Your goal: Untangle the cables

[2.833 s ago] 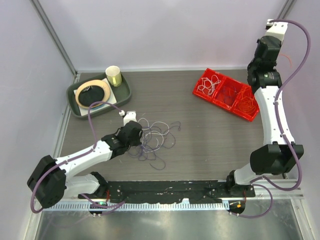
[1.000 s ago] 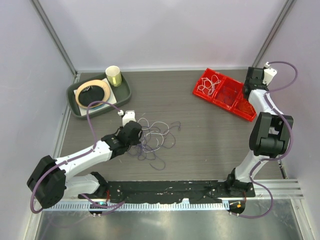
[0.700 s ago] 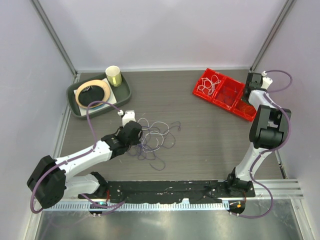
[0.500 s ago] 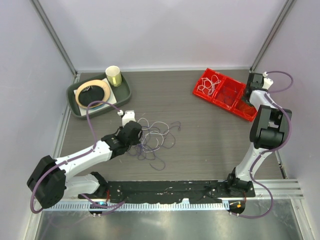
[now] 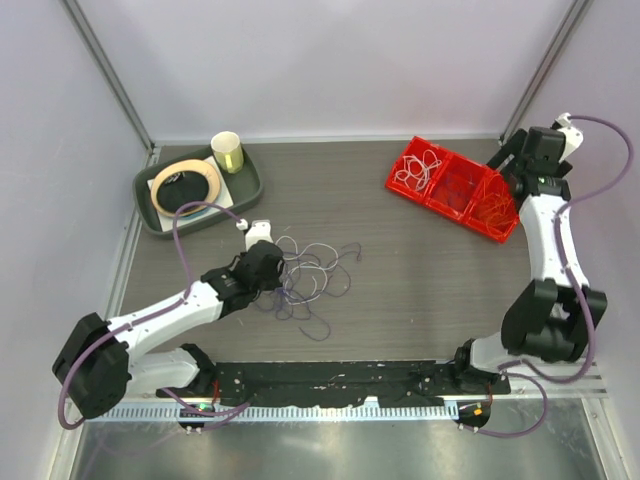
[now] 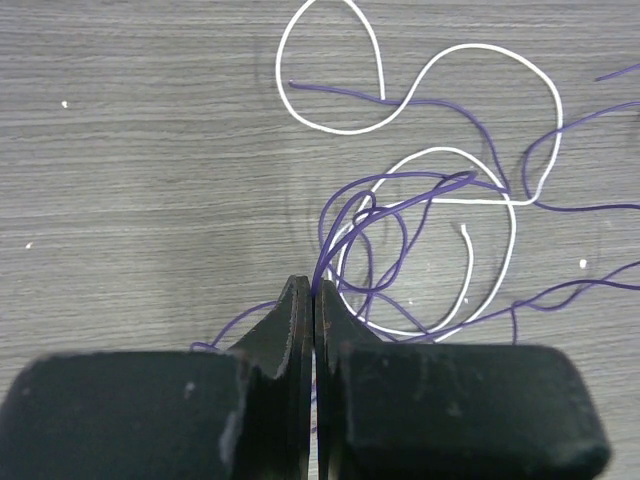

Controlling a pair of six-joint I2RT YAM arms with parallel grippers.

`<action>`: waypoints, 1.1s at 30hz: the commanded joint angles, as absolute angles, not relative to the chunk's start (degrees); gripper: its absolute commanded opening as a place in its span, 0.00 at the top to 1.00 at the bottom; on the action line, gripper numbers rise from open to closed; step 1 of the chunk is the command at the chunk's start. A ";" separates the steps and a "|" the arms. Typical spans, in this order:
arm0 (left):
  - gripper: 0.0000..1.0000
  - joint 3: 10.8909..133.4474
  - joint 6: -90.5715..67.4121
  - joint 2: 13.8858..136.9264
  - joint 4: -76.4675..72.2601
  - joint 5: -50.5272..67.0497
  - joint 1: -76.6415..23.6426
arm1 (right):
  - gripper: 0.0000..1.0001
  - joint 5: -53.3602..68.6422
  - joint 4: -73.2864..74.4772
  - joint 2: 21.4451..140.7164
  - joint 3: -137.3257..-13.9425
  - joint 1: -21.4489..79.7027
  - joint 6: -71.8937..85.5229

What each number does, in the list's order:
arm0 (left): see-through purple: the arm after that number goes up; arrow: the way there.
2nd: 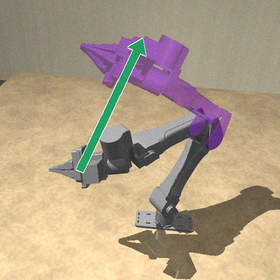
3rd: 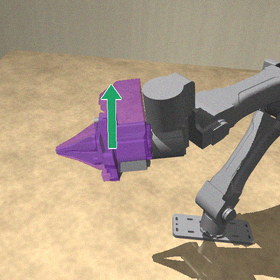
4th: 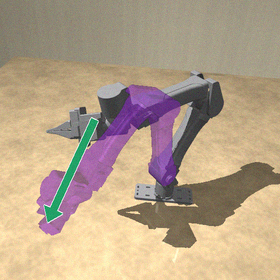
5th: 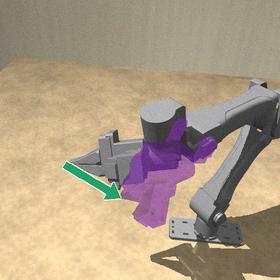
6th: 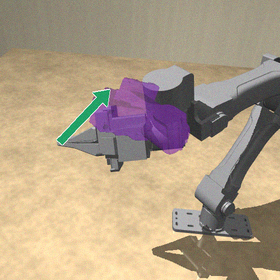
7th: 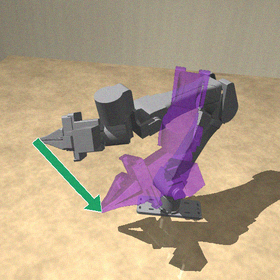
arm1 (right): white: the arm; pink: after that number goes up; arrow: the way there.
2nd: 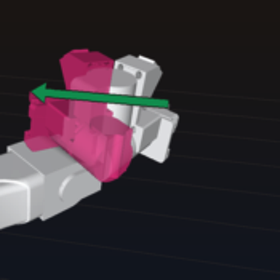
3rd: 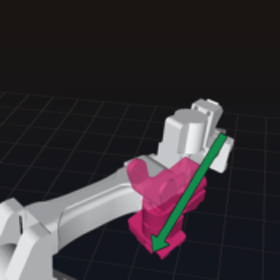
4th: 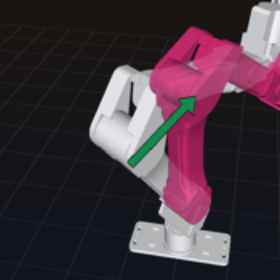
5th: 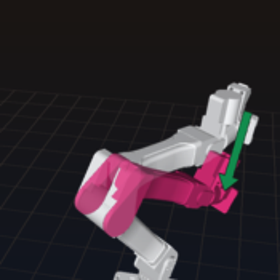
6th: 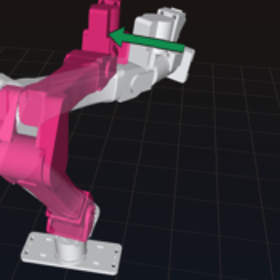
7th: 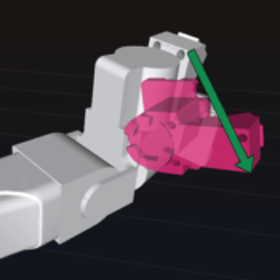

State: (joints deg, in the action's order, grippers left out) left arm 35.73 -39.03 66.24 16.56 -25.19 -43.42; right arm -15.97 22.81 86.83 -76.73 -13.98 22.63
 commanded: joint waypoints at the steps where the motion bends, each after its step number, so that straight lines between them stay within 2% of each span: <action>1: 1.00 39.20 -39.64 63.73 15.56 -22.51 -43.24 | 0.08 -3.31 22.16 75.79 -69.99 -11.52 24.08; 5: 1.00 39.81 -40.43 62.58 12.49 -16.20 -43.24 | 0.07 13.56 9.43 60.61 -51.74 -4.33 23.64; 9: 1.00 41.13 -41.22 63.28 9.15 -7.76 -43.24 | 0.07 26.60 -3.83 53.98 -38.08 7.45 23.21; 11: 1.00 41.83 -41.92 63.98 6.95 -5.81 -43.24 | 0.07 30.05 -9.92 54.31 -33.95 14.83 22.24; 18: 1.00 45.88 -44.38 66.18 9.66 -8.96 -43.24 | 0.06 29.01 -11.43 67.83 -36.64 25.48 18.56; 22: 1.00 46.50 -45.35 65.22 10.81 -10.90 -43.24 | 0.06 17.27 1.45 78.73 -44.63 31.28 14.07; 24: 1.00 46.58 -45.62 64.78 10.98 -10.81 -43.33 | 0.07 15.30 2.81 84.36 -47.54 32.95 13.54; 27: 1.00 46.67 -45.97 63.90 12.56 -11.77 -43.33 | 0.16 14.94 0.62 88.24 -47.73 33.83 14.41; 28: 1.00 46.58 -45.97 63.81 12.92 -12.04 -43.33 | 0.35 14.94 0.27 88.76 -47.72 33.92 14.50; 30: 1.00 46.58 -46.14 63.02 14.41 -14.14 -43.33 | 0.56 14.42 0.26 88.42 -47.64 33.92 14.06; 31: 1.00 46.41 -46.14 62.58 15.55 -14.59 -43.33 | 0.75 13.89 -1.30 87.90 -47.46 34.01 14.15; 32: 1.00 46.32 -46.14 61.88 16.08 -15.20 -43.33 | 0.82 12.49 -1.49 87.19 -46.76 33.93 14.32; 33: 1.00 45.88 -46.40 61.27 16.61 -16.34 -43.33 | 0.93 12.05 -1.84 85.36 -46.24 34.01 14.41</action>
